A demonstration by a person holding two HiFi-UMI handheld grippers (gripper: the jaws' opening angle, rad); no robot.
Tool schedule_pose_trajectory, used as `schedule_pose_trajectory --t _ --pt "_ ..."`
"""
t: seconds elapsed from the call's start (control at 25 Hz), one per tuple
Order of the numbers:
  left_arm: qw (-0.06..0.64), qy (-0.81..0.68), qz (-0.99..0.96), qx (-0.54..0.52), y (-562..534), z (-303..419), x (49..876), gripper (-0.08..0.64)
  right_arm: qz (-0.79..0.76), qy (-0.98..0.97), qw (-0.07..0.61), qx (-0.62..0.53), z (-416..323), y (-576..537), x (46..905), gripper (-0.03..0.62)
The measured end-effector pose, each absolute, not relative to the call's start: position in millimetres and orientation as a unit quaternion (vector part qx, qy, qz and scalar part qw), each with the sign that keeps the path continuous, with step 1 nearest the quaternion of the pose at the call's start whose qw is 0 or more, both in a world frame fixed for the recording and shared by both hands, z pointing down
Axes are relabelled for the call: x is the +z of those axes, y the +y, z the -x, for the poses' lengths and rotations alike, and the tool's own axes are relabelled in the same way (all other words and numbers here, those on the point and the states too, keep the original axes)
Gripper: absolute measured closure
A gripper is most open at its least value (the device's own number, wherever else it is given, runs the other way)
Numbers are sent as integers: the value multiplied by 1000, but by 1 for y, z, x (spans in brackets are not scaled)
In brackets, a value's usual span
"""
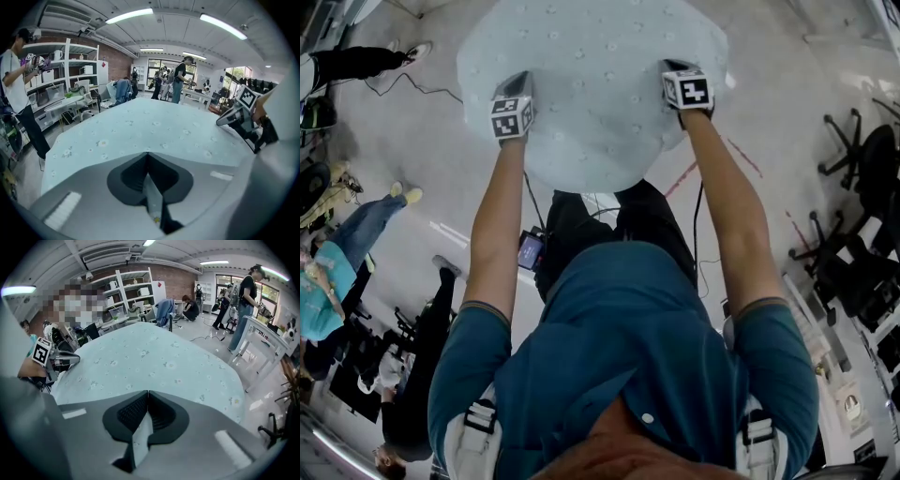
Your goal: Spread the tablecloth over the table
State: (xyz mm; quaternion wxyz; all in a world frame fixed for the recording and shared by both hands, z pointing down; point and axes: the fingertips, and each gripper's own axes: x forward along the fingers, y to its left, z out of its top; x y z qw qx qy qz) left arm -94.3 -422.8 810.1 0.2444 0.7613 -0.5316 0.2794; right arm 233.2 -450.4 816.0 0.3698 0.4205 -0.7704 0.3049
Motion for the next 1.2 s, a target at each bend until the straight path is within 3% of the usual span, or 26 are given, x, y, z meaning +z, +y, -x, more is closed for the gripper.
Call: schedule_pose_trajectory --t 0.4,0.6,0.88,1.2 --pt "249 -536 -762 263 -421 91 806 560 -427 -765 378 300 -236 -460 813 578" --pt "258 -539 -770 225 -410 97 784 560 -443 -776 348 283 -227 -458 783 577" --pt "193 -518 -813 184 -399 87 707 560 -448 -819 269 236 -198 -441 685 577" --pt "76 -467 -871 132 -386 85 555 560 -441 -864 183 160 -138 -407 534 577"
